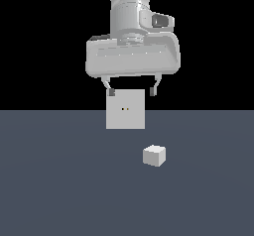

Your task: Plug the charger into the wall socket.

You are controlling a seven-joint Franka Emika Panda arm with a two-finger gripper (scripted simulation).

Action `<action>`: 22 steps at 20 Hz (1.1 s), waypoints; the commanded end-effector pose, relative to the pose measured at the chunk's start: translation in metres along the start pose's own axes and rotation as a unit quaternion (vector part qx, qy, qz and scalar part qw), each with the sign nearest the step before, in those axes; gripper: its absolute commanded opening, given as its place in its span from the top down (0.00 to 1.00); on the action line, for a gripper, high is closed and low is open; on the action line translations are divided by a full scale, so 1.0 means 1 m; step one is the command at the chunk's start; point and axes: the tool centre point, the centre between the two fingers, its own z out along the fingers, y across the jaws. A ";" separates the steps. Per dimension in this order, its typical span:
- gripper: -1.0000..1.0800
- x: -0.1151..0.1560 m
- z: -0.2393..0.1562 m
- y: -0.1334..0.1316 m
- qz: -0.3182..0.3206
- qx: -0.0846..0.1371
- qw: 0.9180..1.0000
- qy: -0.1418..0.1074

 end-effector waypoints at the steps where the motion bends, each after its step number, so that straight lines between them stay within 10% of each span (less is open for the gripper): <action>1: 0.04 -0.004 0.006 0.004 0.019 -0.004 1.000 0.015; 22: 0.04 -0.032 0.056 0.040 0.175 -0.041 0.974 0.137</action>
